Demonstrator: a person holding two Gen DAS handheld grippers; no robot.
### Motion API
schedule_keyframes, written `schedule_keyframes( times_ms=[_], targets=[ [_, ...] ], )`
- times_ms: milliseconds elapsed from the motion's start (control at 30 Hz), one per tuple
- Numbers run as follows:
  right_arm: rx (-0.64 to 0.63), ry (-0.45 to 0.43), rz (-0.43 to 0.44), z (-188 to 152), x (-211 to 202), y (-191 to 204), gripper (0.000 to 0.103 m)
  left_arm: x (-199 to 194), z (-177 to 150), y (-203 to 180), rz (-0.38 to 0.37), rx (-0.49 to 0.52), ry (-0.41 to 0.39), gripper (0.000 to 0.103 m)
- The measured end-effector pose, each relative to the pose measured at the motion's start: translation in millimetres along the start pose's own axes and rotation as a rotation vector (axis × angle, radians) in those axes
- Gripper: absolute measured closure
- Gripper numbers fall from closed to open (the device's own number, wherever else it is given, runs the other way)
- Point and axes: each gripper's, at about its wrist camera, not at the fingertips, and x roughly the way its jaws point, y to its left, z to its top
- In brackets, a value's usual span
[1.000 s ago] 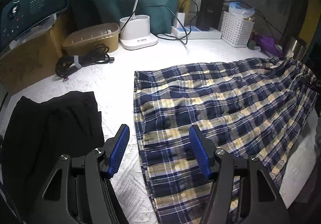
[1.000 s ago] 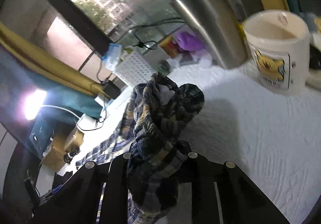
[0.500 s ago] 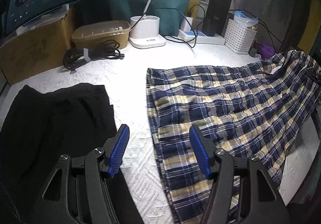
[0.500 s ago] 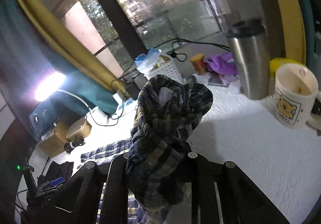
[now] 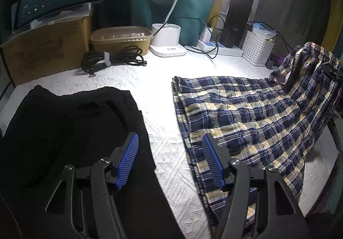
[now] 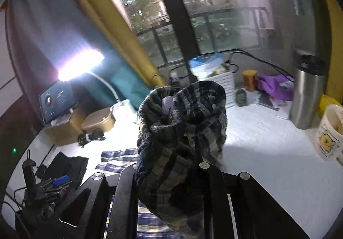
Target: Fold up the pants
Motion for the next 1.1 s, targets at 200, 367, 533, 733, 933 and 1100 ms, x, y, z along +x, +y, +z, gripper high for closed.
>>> schedule_keyframes(
  times_ms=[200, 367, 533, 733, 933, 1100],
  targets=[
    [-0.066, 0.052, 0.035, -6.8, 25.6, 44.5, 0.085, -9.5, 2.9, 17.3, -0.013, -0.013, -0.032, 0.036],
    [-0.115, 0.104, 0.065, -17.9, 49.9, 80.4, 0.085, -15.2, 3.9, 28.8, -0.017, -0.011, -0.043, 0.036],
    [-0.149, 0.167, 0.102, -33.1, 73.8, 110.2, 0.085, -21.3, 3.1, 40.0, -0.022, -0.017, -0.046, 0.035],
    [-0.197, 0.231, 0.135, -51.3, 99.3, 143.8, 0.085, -23.5, 1.3, 53.1, -0.008, -0.035, -0.036, 0.035],
    [-0.233, 0.303, 0.129, -72.7, 126.9, 166.7, 0.085, -25.7, -1.9, 61.6, -0.01, -0.048, -0.032, 0.035],
    [-0.297, 0.343, 0.102, -86.7, 137.8, 182.2, 0.085, -25.6, -5.0, 61.9, -0.012, -0.047, -0.024, 0.035]
  ],
)
